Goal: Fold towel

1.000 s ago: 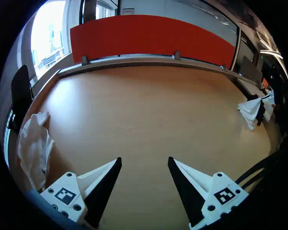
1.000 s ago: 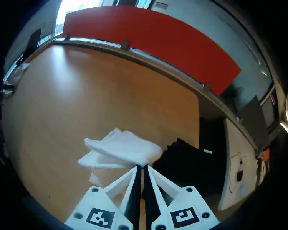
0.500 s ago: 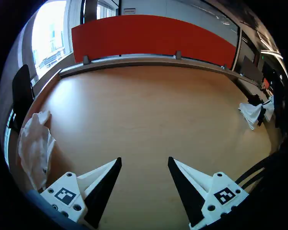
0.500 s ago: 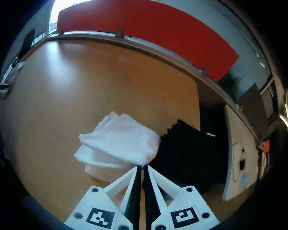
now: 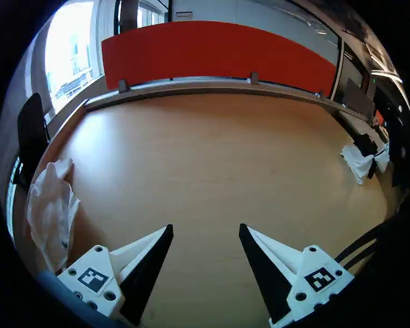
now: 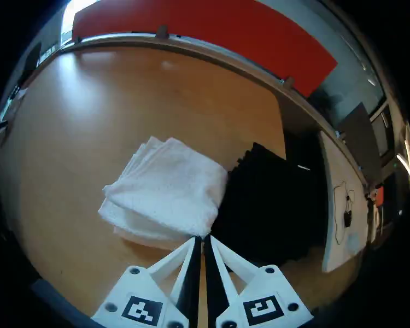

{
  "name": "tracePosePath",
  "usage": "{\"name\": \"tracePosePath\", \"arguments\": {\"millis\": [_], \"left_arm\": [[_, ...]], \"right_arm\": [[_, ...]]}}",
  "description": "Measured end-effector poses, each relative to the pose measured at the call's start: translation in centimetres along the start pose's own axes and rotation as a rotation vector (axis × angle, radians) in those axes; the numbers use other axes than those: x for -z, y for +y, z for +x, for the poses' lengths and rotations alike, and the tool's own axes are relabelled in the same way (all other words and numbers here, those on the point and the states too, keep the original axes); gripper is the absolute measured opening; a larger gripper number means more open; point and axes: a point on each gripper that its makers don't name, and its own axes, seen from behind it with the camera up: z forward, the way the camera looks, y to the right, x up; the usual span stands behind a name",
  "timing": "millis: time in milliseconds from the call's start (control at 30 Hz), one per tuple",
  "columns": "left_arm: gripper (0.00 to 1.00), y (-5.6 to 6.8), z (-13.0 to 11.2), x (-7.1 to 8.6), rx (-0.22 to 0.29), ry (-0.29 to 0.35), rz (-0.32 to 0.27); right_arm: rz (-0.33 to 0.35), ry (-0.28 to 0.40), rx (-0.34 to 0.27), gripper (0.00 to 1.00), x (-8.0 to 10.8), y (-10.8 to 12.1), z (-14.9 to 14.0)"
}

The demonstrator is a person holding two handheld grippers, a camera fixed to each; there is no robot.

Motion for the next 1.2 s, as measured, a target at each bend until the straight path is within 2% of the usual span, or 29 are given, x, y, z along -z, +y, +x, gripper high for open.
{"name": "tracePosePath", "arguments": {"millis": [433,800,1067,1200], "left_arm": [[0.89,0.1,0.2,0.0,-0.007,0.000,0.002],[0.89,0.2,0.3,0.0,-0.014,0.000,0.003],[0.89,0.2,0.4,0.1,-0.018,0.001,0.003],[0.89,0.3,0.3,0.2,-0.019,0.001,0.002]], "right_arm": [[-0.030,-0.053,-0.022,0.08,-0.6,0.8,-2.0],[-0.047,-0.075,-0.041,0.13,-0.9,1.0,-2.9],[-0.067,-0.081,-0.057,0.14,-0.8,1.7,-3.4],[-0.069,-0.080,-0.063,0.20,-0.8,1.7,-3.5]]}}
